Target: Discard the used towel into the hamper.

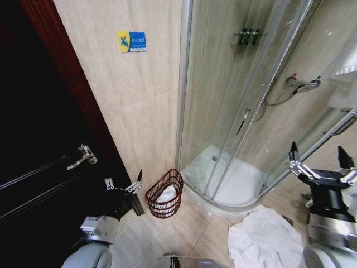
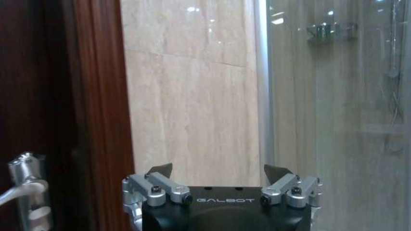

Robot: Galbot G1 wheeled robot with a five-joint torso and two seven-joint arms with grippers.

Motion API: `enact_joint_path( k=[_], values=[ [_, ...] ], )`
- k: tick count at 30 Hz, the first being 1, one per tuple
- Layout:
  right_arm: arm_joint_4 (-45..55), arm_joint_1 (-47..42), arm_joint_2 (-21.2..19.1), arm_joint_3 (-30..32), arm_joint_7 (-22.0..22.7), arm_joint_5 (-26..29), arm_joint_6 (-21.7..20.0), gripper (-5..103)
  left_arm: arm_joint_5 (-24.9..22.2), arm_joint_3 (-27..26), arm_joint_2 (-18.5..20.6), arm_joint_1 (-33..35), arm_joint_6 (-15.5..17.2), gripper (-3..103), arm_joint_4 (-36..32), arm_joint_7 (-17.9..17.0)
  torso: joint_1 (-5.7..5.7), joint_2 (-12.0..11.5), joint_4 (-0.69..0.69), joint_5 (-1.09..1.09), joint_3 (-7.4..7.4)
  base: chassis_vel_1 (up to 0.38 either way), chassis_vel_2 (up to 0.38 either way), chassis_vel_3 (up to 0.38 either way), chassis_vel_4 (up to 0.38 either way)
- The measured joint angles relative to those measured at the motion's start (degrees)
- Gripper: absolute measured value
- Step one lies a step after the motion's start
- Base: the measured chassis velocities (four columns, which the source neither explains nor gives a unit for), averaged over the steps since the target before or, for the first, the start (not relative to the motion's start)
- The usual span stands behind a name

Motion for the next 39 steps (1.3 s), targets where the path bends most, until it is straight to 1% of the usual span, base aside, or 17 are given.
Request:
enact_joint_path(
  k=[5, 6, 10, 16, 21, 29, 39],
  values=[
    [0.0, 0.05, 0.39, -0.27, -0.09, 0.02, 0.02, 100, 0.0, 0.0, -0.02, 0.0, 0.0, 93, 0.01, 0.0, 0.0, 0.0, 0.0, 0.03, 0.0, -0.163, -0.159, 0.147, 0.161],
    [0.0, 0.08, 0.43, -0.35, -0.13, 0.02, 0.04, 100, 0.0, 0.01, -0.02, -0.01, 0.0, 93, 0.01, 0.0, 0.01, 0.0, 0.0, 0.0, 0.0, -0.176, -0.151, 0.156, 0.177],
    [0.0, -0.04, 0.57, -0.35, -0.17, 0.01, 0.14, 100, 0.0, 0.0, -0.02, 0.0, 0.0, 93, 0.01, 0.0, 0.0, 0.0, 0.01, 0.03, 0.0, -0.154, -0.164, 0.152, 0.154],
    [0.0, -0.55, 0.7, -0.22, -0.59, 0.14, 0.8, 100, 0.0, 0.0, -0.02, 0.0, 0.0, 93, 0.01, 0.0, 0.01, 0.0, 0.0, 0.02, 0.0, -0.138, -0.132, 0.101, 0.115],
    [0.0, -0.7, 0.78, -0.08, -0.98, 0.3, 1.94, 100, -0.01, 0.0, 0.0, 0.0, 0.0, 93, 0.02, 0.01, 0.0, 0.0, 0.0, -0.01, 0.0, -0.013, -0.008, 0.011, 0.014],
    [0.0, -0.99, 0.62, 1.11, -1.11, 2.08, 1.93, 100, -0.01, -0.01, 0.0, 0.0, 0.0, 93, 0.01, 0.0, 0.0, 0.0, -0.01, 0.0, 0.0, 0.0, 0.0, 0.0, 0.0],
    [0.0, -0.1, 0.73, 0.23, -1.0, 1.53, 1.55, 100, -0.01, -0.01, -0.01, 0.0, 0.01, 93, 0.02, 0.0, 0.0, 0.0, 0.0, 0.01, 0.0, -0.085, -0.068, 0.08, 0.075]
  ],
)
